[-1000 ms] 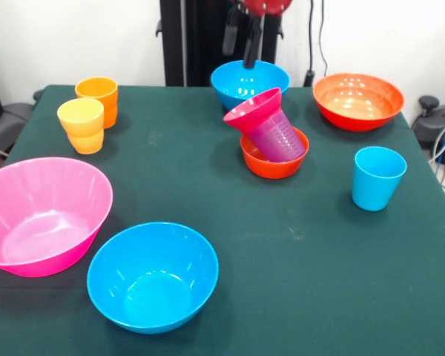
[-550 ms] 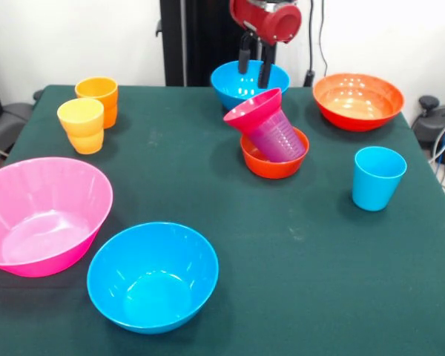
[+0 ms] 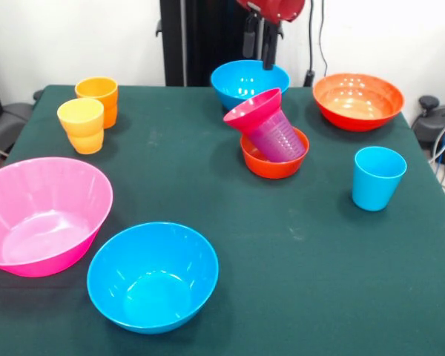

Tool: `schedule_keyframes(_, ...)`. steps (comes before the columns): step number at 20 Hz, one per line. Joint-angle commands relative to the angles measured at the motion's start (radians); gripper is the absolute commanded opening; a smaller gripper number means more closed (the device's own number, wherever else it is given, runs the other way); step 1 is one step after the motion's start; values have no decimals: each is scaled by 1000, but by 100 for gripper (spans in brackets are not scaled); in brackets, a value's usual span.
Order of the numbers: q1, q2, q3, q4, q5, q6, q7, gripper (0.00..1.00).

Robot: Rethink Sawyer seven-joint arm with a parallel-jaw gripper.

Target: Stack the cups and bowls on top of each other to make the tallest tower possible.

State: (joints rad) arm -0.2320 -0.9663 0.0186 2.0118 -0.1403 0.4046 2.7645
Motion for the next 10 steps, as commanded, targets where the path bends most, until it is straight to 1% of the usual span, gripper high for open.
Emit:
schedule_keyframes(1, -32, 31, 117, 36, -67, 81, -168, 100)
schedule_keyframes(4, -45, 38, 138, 38, -67, 61, -165, 100)
schedule_keyframes(6, -57, 55, 160, 42, -67, 29, -160, 100)
schedule_keyframes(10, -85, 108, 216, 53, -80, -85, -142, 100)
